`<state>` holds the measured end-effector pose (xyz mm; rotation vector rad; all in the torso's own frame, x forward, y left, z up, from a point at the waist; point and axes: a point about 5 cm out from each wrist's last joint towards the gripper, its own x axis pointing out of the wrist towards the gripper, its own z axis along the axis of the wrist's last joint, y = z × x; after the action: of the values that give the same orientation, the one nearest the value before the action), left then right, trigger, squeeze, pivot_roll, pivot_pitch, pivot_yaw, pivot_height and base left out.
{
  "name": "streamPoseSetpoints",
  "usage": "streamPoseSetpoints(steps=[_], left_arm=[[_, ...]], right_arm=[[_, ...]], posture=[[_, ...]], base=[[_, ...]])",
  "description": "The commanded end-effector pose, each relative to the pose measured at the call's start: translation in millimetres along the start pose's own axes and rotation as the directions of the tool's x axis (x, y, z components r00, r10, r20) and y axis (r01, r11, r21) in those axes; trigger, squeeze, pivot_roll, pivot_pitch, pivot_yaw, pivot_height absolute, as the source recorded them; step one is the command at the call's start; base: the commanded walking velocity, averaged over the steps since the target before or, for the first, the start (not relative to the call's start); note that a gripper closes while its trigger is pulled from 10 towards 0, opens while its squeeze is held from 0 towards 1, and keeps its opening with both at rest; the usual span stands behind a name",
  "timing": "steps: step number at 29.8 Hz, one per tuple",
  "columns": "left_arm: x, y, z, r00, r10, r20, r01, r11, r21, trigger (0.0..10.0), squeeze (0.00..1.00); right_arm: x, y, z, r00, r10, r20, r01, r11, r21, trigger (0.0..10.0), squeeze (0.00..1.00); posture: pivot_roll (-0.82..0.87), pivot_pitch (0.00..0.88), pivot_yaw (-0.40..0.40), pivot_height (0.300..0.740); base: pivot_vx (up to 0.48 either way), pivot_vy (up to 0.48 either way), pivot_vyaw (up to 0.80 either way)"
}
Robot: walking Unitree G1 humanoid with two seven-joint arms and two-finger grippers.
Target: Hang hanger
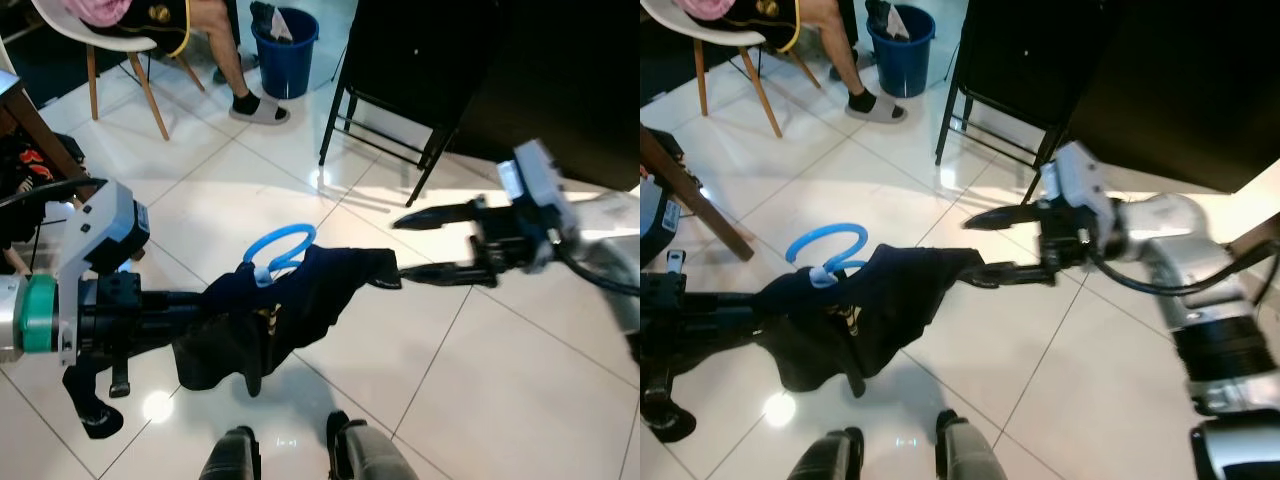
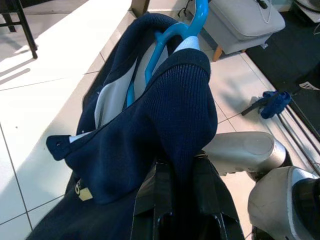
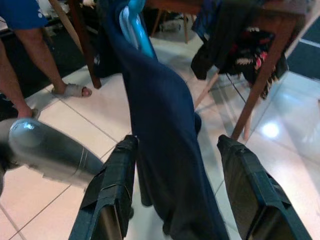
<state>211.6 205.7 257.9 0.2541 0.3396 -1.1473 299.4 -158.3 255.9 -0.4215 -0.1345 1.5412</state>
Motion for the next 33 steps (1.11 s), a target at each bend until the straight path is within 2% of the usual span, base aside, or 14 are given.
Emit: streamPoseSetpoints(steps=[1, 10, 15, 16, 17, 19, 20, 21, 22, 28, 33], left_arm=[[2.6, -7.4, 6, 0.999, -0.054, 0.006, 0.054, 0.998, 0.040, 10.0, 0.00], [1.3, -6.2, 9, 0.997, -0.075, 0.005, 0.075, 0.995, 0.062, 10.0, 0.00], [1.7, -5.5, 11, 0.997, -0.082, 0.011, 0.081, 0.994, 0.069, 10.0, 0.00], [2.2, -4.9, 12, 0.996, -0.085, 0.015, 0.083, 0.994, 0.072, 10.0, 0.00], [2.7, -4.6, 13, 0.996, -0.087, 0.018, 0.086, 0.994, 0.075, 10.0, 0.00], [2.7, -4.6, 13, 0.996, -0.087, 0.018, 0.086, 0.994, 0.075, 10.0, 0.00], [3.2, -4.5, 13, 0.996, -0.091, 0.023, 0.089, 0.993, 0.077, 10.0, 0.00], [3.2, -4.5, 13, 0.996, -0.091, 0.023, 0.089, 0.993, 0.077, 10.0, 0.00], [3.8, -4.3, 14, 0.995, -0.095, 0.029, 0.092, 0.993, 0.078, 10.0, 0.00], [5.2, -3.7, 16, 0.994, -0.100, 0.039, 0.097, 0.992, 0.080, 10.0, 0.00], [6.3, -3.3, 14, 0.995, -0.095, 0.037, 0.092, 0.993, 0.078, 10.0, 0.00]], right_arm=[[9.2, 2.1, 4, 1.000, 0.027, 0.002, -0.027, 0.999, -0.022, 10.0, 0.00], [19.6, 7.1, 2, 0.998, 0.066, 0.006, -0.066, 0.998, -0.006, 10.0, 0.00], [25.9, 18.7, -5, 0.990, 0.137, -0.017, -0.137, 0.990, 0.021, 9.7, 0.00], [29.2, 22.5, -8, 0.988, 0.154, -0.024, -0.153, 0.988, 0.027, 6.7, 0.00], [31.7, 24.8, -10, 0.987, 0.161, -0.028, -0.160, 0.987, 0.030, 4.9, 0.00], [31.7, 24.8, -10, 0.987, 0.161, -0.028, -0.160, 0.987, 0.030, 4.9, 0.00], [33.9, 26.2, -12, 0.986, 0.164, -0.029, -0.163, 0.986, 0.031, 3.8, 0.00], [33.9, 26.2, -12, 0.986, 0.164, -0.029, -0.163, 0.986, 0.031, 3.8, 0.00], [36.4, 26.5, -13, 0.986, 0.162, -0.032, -0.161, 0.987, 0.028, 0.0, 0.00], [42.2, 23.0, -12, 0.991, 0.135, -0.005, -0.135, 0.990, 0.030, 0.0, 0.00], [38.9, 21.8, -6, 0.989, 0.144, 0.038, -0.146, 0.987, 0.067, 0.0, 0.00]], posture=[[0.05, 0.153, 0.005, 0.740], [0.06, 0.154, 0.005, 0.740], [0.06, 0.156, 0.004, 0.740], [0.06, 0.157, 0.005, 0.740], [0.06, 0.157, 0.005, 0.740], [0.06, 0.157, 0.005, 0.740], [0.06, 0.157, 0.005, 0.740], [0.06, 0.157, 0.005, 0.740], [0.06, 0.158, 0.006, 0.740], [0.06, 0.158, 0.006, 0.740], [0.06, 0.159, 0.003, 0.740]], base=[[0.000, 0.000, 0.00], [0.000, 0.000, 0.00], [0.000, 0.000, 0.00], [0.000, 0.000, 0.00], [0.000, 0.000, 0.00], [0.000, 0.000, 0.00], [0.000, 0.000, 0.00], [0.000, 0.000, 0.00], [0.000, 0.000, 0.00], [0.000, 0.000, 0.00], [0.000, 0.000, 0.00]])
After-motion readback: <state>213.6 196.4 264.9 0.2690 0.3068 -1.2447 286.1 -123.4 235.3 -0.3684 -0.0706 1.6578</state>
